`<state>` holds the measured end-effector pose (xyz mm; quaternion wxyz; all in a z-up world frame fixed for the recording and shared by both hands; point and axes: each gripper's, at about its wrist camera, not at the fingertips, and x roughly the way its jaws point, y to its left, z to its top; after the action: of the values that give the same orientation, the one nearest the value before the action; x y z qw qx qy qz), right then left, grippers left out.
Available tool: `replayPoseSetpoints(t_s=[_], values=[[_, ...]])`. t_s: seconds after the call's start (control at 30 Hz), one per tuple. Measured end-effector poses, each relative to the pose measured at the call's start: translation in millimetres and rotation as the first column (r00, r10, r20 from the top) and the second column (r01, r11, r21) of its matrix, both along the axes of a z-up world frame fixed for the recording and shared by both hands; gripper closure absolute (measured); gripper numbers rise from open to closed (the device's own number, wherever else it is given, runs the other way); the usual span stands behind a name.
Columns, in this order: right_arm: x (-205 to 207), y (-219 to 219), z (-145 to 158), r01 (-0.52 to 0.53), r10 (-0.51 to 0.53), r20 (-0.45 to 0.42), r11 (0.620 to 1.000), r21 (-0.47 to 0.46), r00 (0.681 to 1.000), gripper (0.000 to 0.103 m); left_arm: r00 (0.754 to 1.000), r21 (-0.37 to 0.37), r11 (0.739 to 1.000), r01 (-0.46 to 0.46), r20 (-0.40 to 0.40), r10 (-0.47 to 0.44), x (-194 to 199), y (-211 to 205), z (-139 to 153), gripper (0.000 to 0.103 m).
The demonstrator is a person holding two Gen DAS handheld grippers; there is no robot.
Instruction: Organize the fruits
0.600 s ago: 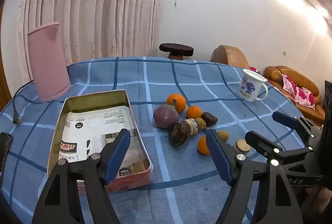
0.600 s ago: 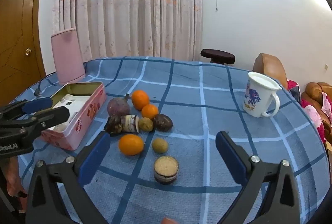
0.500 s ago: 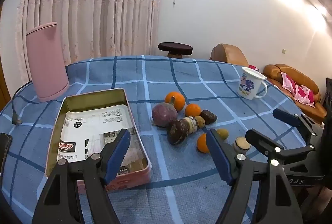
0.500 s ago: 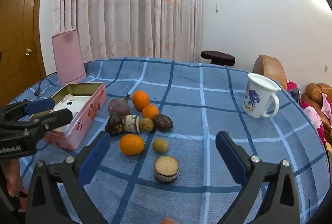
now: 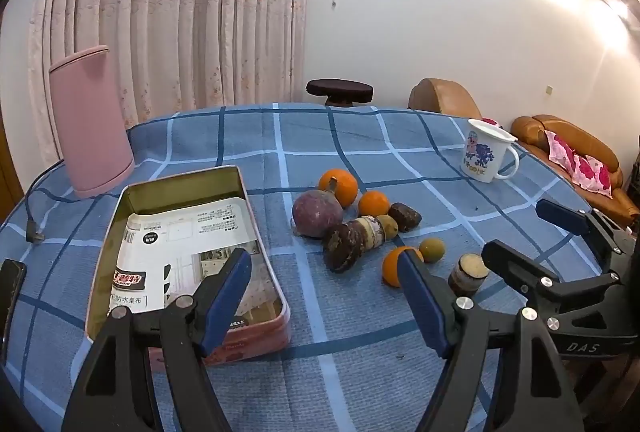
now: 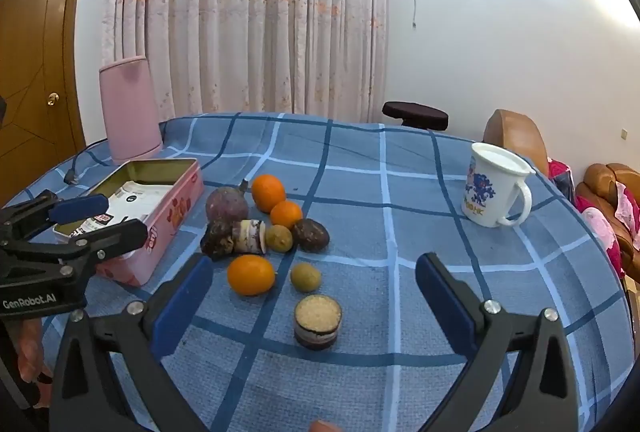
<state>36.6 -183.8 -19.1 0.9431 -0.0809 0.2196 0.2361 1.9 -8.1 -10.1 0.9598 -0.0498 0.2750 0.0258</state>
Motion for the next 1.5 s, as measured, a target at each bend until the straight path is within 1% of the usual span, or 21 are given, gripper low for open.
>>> replayPoseSetpoints(t_s=[0.87,1.5], values=[[-4.7,0.2,-1.7,0.0,0.0,-0.001,1.0,-0.003,1.0,0.0,1.0,0.003,1.0,-0.009,-0.008,0.009,-0.1,3.6,-5.7,0.026],[-7.4,7.6,-8.9,-0.003,0.003,-0.008,1.0,-0.008,1.0,0.0,1.0,0.004,1.0,-0.01,-0.019,0.01,-0.1,0.4,-8.0,0.026]])
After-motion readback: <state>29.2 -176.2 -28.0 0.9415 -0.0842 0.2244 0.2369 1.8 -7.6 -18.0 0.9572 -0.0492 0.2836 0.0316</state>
